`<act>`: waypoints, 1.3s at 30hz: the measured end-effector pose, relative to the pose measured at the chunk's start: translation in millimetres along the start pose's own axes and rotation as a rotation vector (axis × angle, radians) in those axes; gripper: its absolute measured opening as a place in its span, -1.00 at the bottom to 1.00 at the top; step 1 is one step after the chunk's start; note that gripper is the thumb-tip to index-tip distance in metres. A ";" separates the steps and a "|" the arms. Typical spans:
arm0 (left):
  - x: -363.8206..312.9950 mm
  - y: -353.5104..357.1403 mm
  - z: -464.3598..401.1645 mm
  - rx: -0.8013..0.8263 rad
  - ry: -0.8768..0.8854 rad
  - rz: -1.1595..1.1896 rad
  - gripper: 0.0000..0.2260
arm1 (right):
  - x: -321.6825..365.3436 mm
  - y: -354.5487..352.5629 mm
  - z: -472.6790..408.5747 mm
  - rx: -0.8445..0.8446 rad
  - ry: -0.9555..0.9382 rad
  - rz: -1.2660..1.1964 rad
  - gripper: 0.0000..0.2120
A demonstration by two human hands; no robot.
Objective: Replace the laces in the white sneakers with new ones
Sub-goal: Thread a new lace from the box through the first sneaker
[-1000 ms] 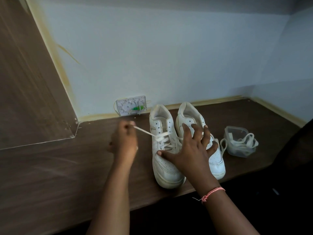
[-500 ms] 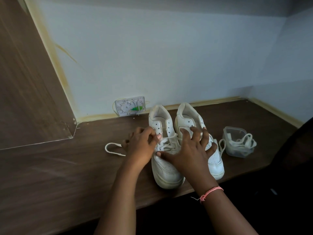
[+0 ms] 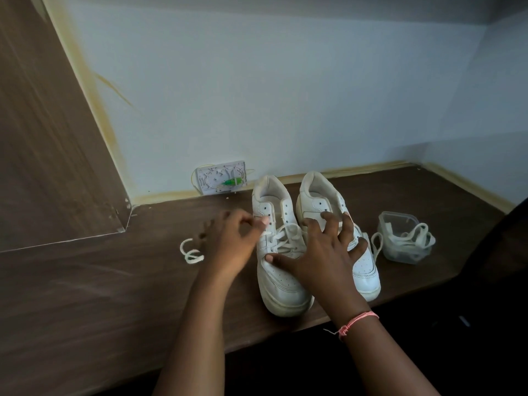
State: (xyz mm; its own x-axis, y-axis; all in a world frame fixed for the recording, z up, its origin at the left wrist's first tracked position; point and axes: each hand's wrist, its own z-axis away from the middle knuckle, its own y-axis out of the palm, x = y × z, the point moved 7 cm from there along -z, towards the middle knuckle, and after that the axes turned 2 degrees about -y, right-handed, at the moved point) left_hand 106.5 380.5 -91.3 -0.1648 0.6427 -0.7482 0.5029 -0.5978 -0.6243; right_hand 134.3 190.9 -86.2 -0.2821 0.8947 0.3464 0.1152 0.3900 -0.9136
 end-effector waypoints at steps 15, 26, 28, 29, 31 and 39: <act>12.2 2.9 2.8 0.064 -0.306 0.360 -0.64 | 2.1 -1.1 -0.6 0.015 -0.026 -0.005 -0.14; -4.7 8.3 5.5 -0.020 -0.100 0.115 -0.49 | -1.0 -16.9 -9.4 -0.155 -0.033 -0.049 -0.82; -4.4 13.5 5.7 -0.029 -0.081 0.108 -0.65 | -4.2 -17.6 -10.7 -0.219 -0.033 -0.040 -0.87; -3.0 15.6 5.0 -0.033 -0.074 0.107 -0.69 | -5.9 -18.0 -11.2 -0.247 -0.034 -0.025 -0.88; -1.6 15.9 3.0 -0.048 -0.064 0.084 -0.70 | -8.0 -19.2 -11.8 -0.298 -0.037 0.004 -0.91; 5.4 9.8 0.4 -0.078 -0.124 -0.103 -0.70 | -16.9 -29.9 -15.0 -0.425 -0.021 0.083 -0.93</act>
State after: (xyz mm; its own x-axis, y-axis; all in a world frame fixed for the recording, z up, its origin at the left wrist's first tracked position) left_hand 110.2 378.0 -101.6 -0.3197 0.6314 -0.7065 0.5415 -0.4901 -0.6831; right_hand 149.9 167.4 -61.5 -0.2743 0.9240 0.2665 0.5195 0.3755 -0.7675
